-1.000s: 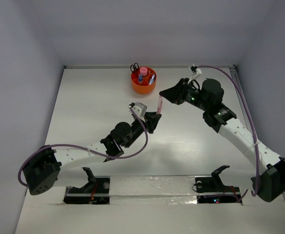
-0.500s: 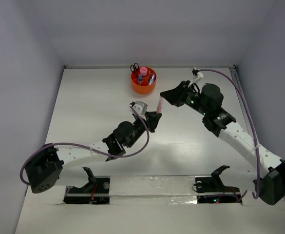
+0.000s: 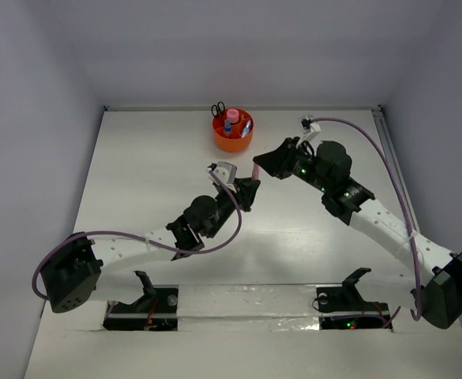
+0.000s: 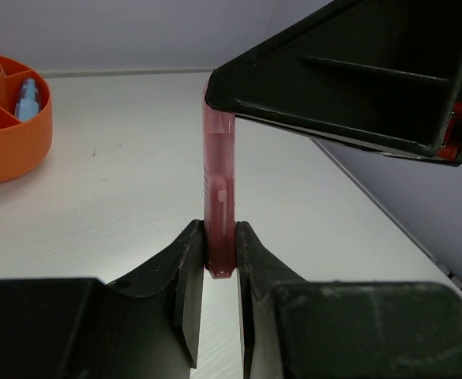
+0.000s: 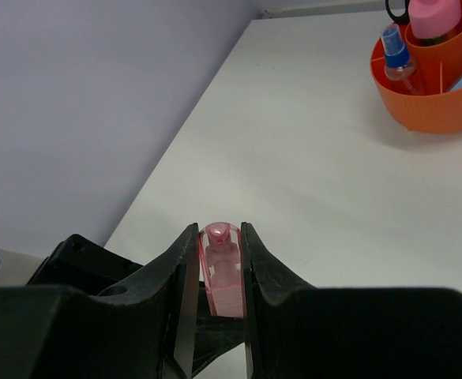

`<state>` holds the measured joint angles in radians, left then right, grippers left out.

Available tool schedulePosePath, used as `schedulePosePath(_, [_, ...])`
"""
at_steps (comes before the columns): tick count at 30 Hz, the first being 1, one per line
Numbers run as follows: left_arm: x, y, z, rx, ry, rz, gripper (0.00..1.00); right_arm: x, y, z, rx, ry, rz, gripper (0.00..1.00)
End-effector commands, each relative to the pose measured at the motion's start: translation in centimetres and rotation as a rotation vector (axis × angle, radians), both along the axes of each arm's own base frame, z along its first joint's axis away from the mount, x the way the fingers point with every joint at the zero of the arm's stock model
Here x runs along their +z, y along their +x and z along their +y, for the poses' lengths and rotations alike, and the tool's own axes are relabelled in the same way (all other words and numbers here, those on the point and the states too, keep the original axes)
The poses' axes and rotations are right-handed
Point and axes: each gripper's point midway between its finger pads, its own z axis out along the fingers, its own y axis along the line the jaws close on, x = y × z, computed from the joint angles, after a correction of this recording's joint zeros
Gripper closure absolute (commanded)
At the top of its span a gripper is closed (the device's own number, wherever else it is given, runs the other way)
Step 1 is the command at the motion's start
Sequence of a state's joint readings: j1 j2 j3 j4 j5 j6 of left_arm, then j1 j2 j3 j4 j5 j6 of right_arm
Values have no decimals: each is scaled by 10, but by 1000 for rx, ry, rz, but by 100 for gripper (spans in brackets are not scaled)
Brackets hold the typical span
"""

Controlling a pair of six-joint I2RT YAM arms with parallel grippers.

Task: Sort the stationery into containers
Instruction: Close the pen cap on the pen.

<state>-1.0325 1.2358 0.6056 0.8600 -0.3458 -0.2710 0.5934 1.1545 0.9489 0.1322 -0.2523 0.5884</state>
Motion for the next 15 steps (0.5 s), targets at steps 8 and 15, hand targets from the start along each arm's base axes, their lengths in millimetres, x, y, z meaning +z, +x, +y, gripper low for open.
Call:
schedulePosePath(8, [65,15,17,74,-100,-96,100,-56,-31,15,62,-71,72,100])
schedulePosePath(15, [110,38,39,96,-171,-154,100,-117,-61,29,131,-89,191,100])
